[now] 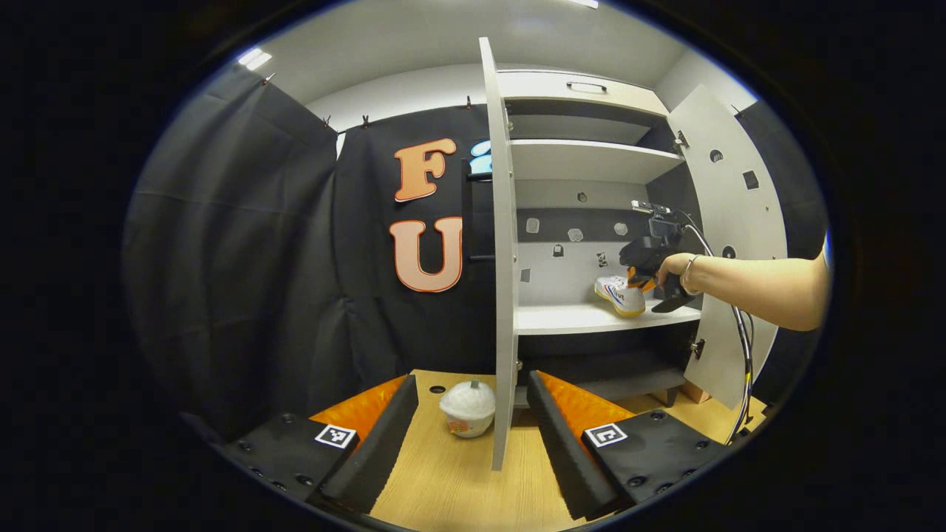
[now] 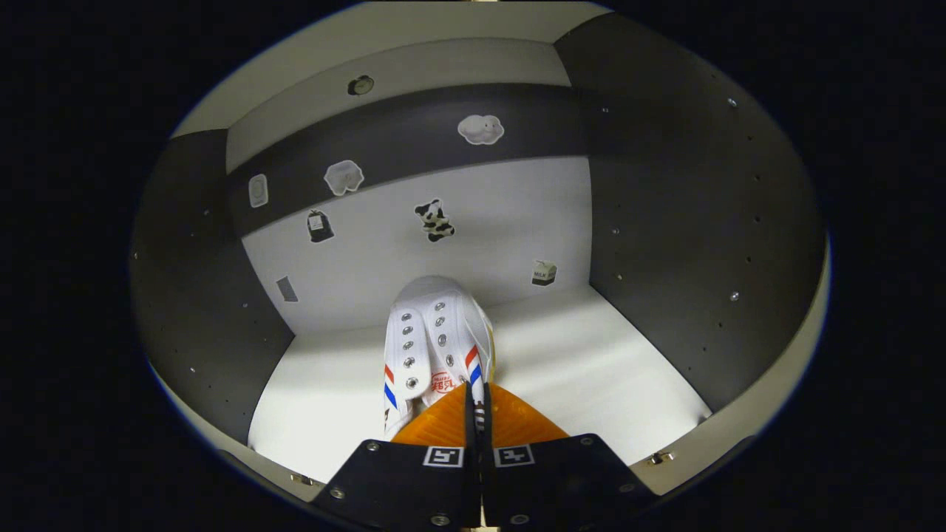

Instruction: Grab one shoe with the right hand and put it into the shoe cabinet, grab the other shoe with the left hand and put it into the shoe cabinet; then close the right door with the right hand and the left door with the left hand.

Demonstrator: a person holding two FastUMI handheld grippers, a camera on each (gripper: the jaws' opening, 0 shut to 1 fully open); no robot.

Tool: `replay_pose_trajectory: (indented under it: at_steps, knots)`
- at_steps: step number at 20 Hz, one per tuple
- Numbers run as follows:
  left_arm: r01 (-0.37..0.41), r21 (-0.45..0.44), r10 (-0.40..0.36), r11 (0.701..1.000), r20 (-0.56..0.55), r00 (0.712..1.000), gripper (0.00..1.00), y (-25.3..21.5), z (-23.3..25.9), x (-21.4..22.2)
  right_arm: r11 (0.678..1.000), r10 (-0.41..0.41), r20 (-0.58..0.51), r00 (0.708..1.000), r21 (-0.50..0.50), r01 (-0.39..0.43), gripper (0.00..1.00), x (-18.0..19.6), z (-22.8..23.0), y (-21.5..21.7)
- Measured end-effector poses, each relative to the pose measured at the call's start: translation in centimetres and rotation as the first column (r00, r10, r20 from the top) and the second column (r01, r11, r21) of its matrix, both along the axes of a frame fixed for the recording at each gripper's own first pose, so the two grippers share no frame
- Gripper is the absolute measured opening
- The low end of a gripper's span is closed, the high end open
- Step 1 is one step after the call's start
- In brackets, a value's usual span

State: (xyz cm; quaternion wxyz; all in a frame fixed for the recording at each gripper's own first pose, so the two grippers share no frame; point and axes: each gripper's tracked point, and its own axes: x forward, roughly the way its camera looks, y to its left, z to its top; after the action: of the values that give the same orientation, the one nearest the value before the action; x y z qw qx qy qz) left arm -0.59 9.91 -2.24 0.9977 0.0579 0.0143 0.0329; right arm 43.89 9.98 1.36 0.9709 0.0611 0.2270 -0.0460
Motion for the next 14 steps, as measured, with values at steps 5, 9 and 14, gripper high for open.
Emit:
replay_pose_trajectory:
  at_steps: [5,9,14]
  knots:
    - [-0.011,0.001,0.011,1.0,-0.002,1.0,0.97,-0.4,-0.1,-0.2,0.999,-0.02,-0.002,1.0,0.025,0.02,0.12,0.8,-0.5,0.2]
    - [0.013,-0.001,-0.013,1.0,0.0,1.0,0.96,-1.7,-0.4,-0.3,1.0,0.019,0.124,0.992,-0.002,-0.019,0.27,-2.1,3.3,0.6]
    - [0.081,-0.004,-0.081,0.997,-0.027,0.996,0.99,-4.2,-1.7,0.5,0.998,0.057,0.24,0.969,-0.011,-0.057,0.48,-10.4,5.2,0.1]
